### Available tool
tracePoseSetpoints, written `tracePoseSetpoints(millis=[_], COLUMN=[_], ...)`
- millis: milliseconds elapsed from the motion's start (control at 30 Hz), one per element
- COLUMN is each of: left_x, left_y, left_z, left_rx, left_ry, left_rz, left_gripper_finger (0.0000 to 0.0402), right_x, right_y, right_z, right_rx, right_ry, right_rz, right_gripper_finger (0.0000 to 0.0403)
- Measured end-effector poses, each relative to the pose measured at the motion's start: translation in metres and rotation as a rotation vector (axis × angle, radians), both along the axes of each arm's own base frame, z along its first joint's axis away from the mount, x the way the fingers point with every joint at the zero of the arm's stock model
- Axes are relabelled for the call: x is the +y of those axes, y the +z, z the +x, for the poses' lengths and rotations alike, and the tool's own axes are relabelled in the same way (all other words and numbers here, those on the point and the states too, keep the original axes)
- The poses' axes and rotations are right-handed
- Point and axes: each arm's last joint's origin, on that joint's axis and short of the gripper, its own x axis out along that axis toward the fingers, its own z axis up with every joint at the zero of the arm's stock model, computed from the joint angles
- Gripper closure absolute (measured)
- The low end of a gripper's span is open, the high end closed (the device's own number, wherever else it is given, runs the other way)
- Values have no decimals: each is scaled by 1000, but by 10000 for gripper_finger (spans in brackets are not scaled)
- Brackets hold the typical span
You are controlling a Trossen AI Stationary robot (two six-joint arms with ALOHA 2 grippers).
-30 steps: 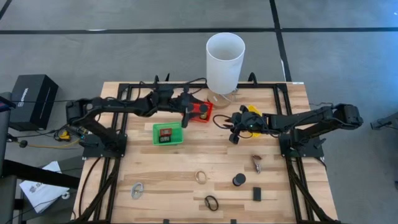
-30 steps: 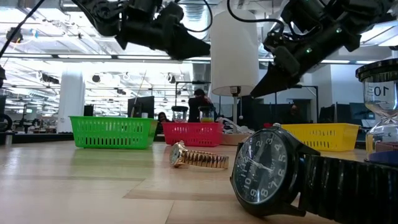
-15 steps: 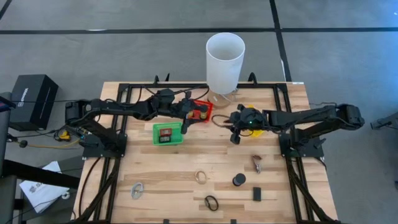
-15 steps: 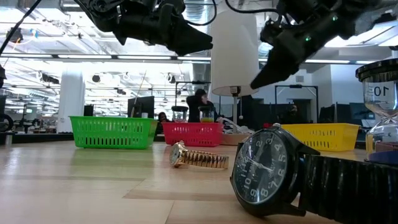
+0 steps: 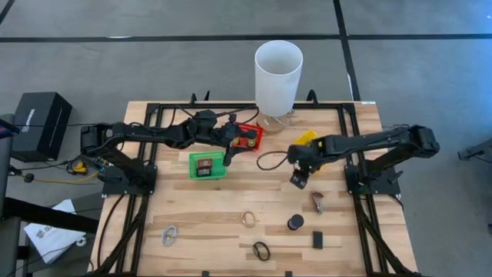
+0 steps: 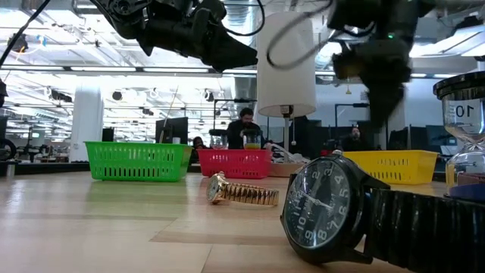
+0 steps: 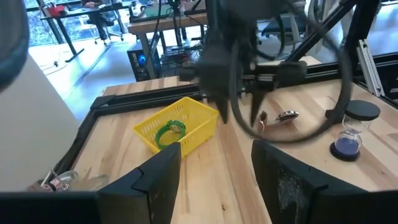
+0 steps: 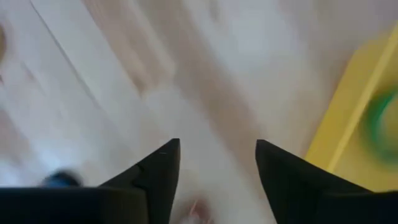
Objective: Pick & Place Office items
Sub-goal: Put the brown watch into the yellow bin
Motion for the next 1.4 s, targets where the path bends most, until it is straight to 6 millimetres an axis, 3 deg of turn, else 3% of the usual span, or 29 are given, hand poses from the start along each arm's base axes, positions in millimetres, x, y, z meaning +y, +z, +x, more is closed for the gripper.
tracePoseSetpoints(millis=[200,500,933,1100,1400], left_x=[0,0,0,0,0], left_y=[0,0,0,0,0], left_z=[0,0,0,0,0], left_rx=[1,0,-1,-2,-3], left_ry=[0,0,0,0,-1], left_rz=[0,0,0,1,3], left_gripper_finger=[209,215,215,215,215], right_x=[19,51,54,55,53], right_y=[-23,-54,-93,-96,-88], right_z=[-7,1,9,10,8], right_rx=[270,429,589,590,549], right_ry=[-169,-109,-84,-79,-65], right_rz=[100,178,125,124,97], right_gripper_finger=[182,181,187,234,389])
